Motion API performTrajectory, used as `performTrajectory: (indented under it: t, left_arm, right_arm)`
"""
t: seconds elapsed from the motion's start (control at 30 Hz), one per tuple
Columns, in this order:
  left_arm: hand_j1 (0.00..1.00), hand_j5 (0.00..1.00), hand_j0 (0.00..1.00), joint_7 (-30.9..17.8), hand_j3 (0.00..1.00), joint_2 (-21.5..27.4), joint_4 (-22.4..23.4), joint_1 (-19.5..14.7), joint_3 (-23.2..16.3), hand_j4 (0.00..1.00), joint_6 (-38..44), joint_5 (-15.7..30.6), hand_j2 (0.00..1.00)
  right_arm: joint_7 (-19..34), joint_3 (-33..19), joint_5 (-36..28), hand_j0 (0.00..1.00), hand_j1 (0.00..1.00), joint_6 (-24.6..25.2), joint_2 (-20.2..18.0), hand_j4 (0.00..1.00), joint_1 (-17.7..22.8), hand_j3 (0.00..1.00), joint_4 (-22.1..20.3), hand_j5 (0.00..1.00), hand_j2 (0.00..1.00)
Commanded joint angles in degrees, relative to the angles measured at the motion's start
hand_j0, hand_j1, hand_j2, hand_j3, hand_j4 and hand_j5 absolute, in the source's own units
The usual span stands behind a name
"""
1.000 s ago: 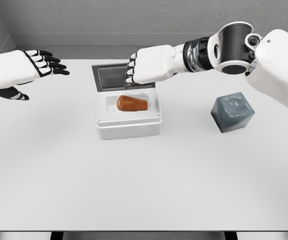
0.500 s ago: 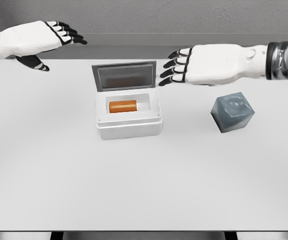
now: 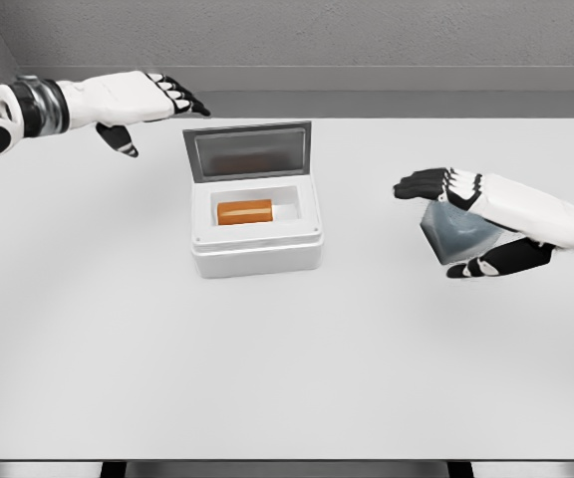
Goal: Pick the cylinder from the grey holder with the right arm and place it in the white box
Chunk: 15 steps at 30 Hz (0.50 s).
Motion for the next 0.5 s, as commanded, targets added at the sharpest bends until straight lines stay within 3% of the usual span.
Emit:
performTrajectory:
  t: [0.0,0.33,0.47]
  left_arm:
    - [1.00,1.00,1.00,0.04,1.00,-1.16,2.57,-0.09,-0.10,1.00,0.12,-2.14,1.00]
    - [1.00,1.00,1.00,0.04,1.00,-2.74,3.18,0.09,-0.45,1.00,0.12,-8.82,1.00]
    - [1.00,1.00,1.00,0.04,1.00,-2.48,-0.86,0.70,-0.80,1.00,0.12,-9.26,1.00]
  right_arm:
    - [-0.04,-4.68,-0.40,1.00,1.00,0.22,2.24,1.00,0.26,1.00,1.57,1.00,1.00]
    - [-0.04,-6.44,-0.40,1.00,1.00,0.22,2.94,1.00,2.99,1.00,2.62,1.00,1.00]
    - [-0.04,-6.44,-0.40,1.00,1.00,0.22,2.94,1.00,3.08,1.00,2.71,1.00,1.00]
